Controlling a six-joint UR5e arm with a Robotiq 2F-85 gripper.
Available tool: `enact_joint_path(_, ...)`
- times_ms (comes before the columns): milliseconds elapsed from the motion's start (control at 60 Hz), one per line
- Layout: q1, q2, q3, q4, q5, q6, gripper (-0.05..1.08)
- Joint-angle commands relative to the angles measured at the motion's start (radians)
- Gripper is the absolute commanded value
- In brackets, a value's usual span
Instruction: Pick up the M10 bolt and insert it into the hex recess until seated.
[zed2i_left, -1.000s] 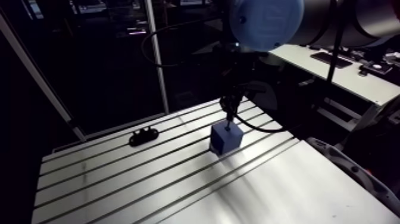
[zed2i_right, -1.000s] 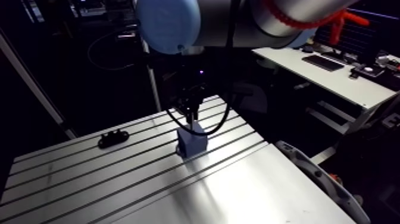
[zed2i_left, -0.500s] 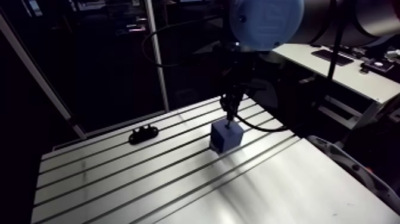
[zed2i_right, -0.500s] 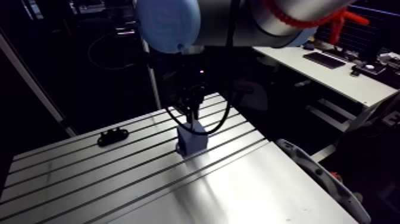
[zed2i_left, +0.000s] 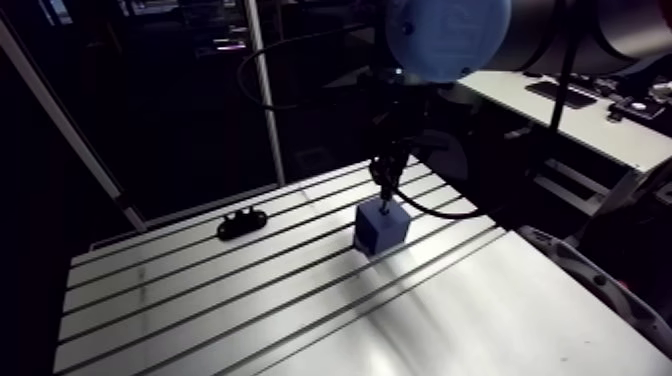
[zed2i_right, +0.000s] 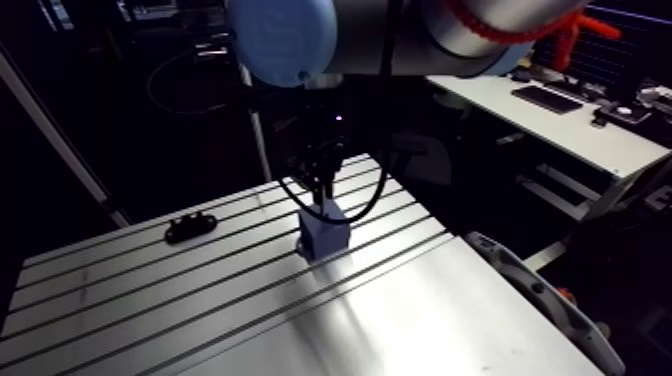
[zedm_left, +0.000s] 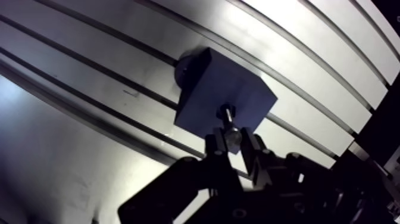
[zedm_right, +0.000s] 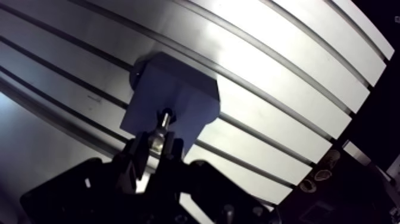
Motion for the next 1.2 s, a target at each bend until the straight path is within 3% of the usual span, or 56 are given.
enact_joint_path(17,0.0,0.005,0.001,0.0,-0.002,0.001,1.04)
enact_joint_path(1200,0.0,0.022,0.003,-0.005,-0.004,0.002,1.04)
